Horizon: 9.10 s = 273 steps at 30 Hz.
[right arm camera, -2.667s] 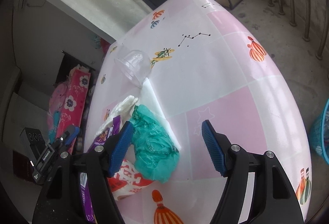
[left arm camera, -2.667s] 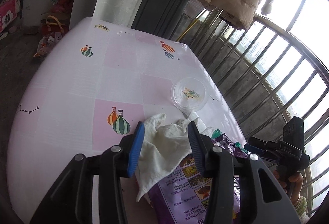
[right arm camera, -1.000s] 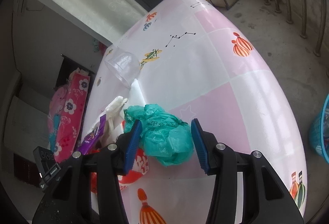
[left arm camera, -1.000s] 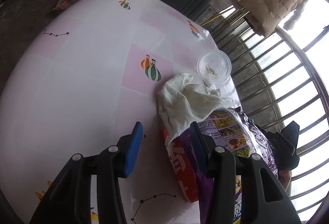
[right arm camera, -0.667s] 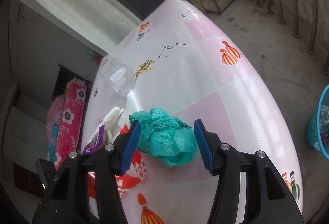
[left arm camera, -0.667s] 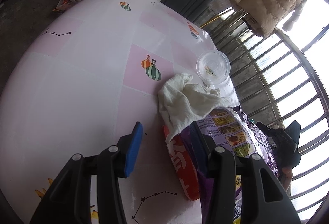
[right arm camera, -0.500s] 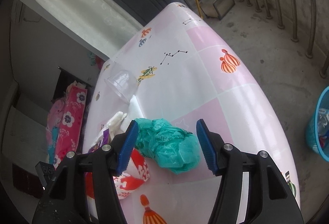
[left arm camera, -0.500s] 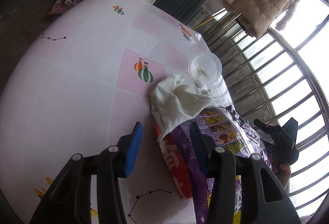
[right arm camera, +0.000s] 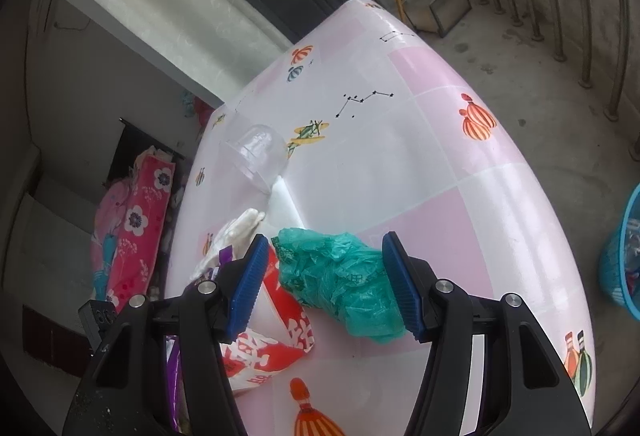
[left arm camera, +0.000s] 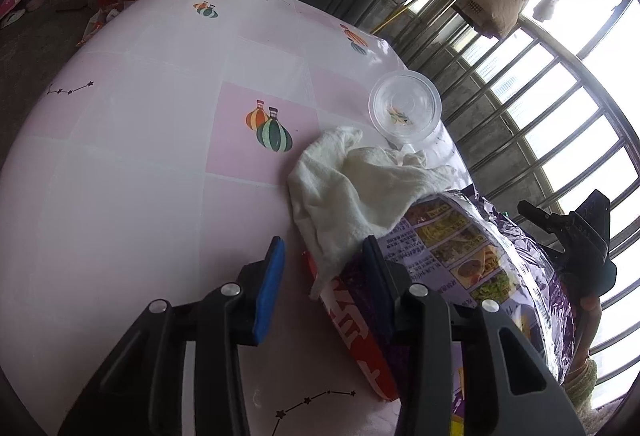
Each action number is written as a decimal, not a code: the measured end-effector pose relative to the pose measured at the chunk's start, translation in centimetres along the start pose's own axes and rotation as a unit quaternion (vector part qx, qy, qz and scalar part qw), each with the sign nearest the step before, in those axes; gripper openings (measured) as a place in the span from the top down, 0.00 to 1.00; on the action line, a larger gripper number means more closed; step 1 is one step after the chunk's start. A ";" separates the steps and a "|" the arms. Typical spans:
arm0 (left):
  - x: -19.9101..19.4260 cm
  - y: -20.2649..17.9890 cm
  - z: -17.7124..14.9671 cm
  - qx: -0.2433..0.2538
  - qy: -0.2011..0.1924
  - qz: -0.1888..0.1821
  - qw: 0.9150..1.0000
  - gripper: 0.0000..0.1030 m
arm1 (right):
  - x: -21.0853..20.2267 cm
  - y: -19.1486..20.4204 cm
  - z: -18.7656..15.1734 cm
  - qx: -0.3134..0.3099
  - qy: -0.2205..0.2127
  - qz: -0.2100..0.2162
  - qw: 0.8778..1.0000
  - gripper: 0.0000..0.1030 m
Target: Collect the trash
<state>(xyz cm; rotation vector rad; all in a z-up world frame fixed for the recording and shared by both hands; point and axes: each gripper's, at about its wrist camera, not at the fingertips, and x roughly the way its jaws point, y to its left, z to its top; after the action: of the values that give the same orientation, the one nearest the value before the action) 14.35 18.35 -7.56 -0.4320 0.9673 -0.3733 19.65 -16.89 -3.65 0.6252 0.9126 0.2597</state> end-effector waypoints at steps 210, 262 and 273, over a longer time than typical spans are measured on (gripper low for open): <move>-8.6 -4.7 -4.6 -0.025 -0.078 -0.161 0.984 0.88 | -2.1 10.4 -12.2 -0.204 0.029 -0.033 0.978 0.73; -14.1 -10.2 -2.4 0.053 -0.156 -0.250 0.954 0.99 | -11.6 -0.2 -6.3 -0.093 -0.101 -0.132 0.982 0.58; -11.7 -22.3 -0.3 0.178 -0.124 -0.284 0.934 0.99 | -22.2 -8.7 -7.5 0.048 -0.244 -0.202 0.947 0.58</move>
<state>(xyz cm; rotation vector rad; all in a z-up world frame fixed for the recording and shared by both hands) 5.56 4.95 11.85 -0.4087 0.4959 -0.9794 0.05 -31.13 2.26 0.5437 0.5540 -0.3021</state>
